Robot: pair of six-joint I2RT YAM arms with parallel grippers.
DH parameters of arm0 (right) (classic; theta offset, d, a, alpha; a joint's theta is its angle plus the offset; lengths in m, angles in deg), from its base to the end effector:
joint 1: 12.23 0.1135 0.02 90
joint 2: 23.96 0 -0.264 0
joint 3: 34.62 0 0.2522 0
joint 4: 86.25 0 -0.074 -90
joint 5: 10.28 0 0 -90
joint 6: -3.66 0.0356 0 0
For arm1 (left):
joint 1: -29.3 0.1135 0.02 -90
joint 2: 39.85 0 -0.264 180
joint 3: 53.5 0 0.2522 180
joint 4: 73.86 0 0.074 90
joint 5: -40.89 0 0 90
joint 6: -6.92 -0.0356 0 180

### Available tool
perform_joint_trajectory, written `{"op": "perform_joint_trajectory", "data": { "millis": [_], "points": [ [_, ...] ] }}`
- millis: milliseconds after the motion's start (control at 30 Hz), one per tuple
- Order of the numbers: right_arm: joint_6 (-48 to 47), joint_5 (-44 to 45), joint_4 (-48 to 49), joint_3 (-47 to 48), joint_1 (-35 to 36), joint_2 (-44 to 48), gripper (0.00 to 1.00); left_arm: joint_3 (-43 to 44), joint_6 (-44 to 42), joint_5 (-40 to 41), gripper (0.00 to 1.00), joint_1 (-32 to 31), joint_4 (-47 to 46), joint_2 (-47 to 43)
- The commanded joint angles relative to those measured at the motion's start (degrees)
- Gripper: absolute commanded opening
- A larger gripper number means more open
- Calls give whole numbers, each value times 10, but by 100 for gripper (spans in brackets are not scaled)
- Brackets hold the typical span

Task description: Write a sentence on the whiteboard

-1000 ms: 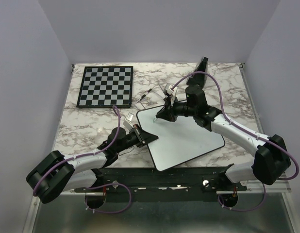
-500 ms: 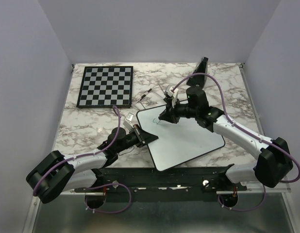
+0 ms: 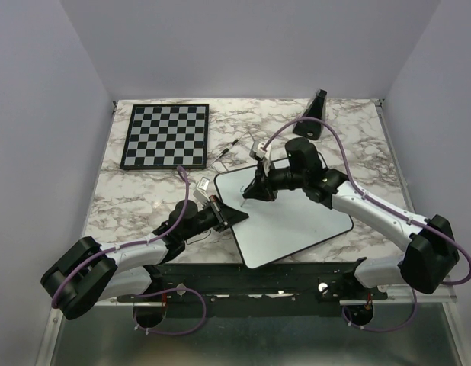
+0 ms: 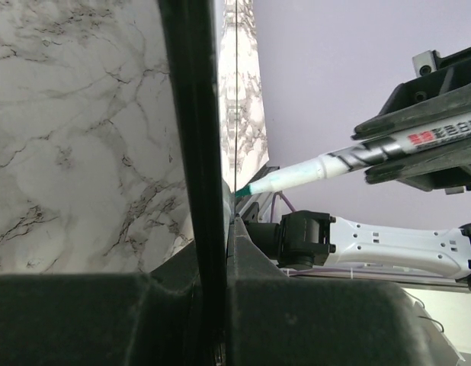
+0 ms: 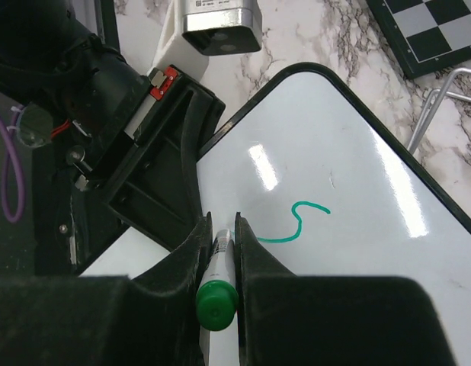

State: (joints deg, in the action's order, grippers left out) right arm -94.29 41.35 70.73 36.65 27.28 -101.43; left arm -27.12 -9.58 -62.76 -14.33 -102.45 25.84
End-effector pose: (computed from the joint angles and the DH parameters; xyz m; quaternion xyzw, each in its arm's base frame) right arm 0.2192 0.2094 0.2942 -0.4800 0.6789 0.4027 0.3827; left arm 0.1485 -0.1532 0.1741 -0.1238 0.7583 -0.5882 0.2523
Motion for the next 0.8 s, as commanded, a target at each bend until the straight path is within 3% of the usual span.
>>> {"op": "perform_joint_trajectory", "data": {
  "millis": [0, 333, 767],
  "points": [
    [14, 20, -14, 29, -5, 9, 1, 3, -59, 17, 0, -5, 1, -6],
    [31, 115, 16, 16, -43, 2, 1, 6, -59, 14, 0, -5, -3, -2],
    [40, 110, 27, 23, -43, -25, 0, 6, -60, 13, 0, -5, -2, -4]
  ]
}}
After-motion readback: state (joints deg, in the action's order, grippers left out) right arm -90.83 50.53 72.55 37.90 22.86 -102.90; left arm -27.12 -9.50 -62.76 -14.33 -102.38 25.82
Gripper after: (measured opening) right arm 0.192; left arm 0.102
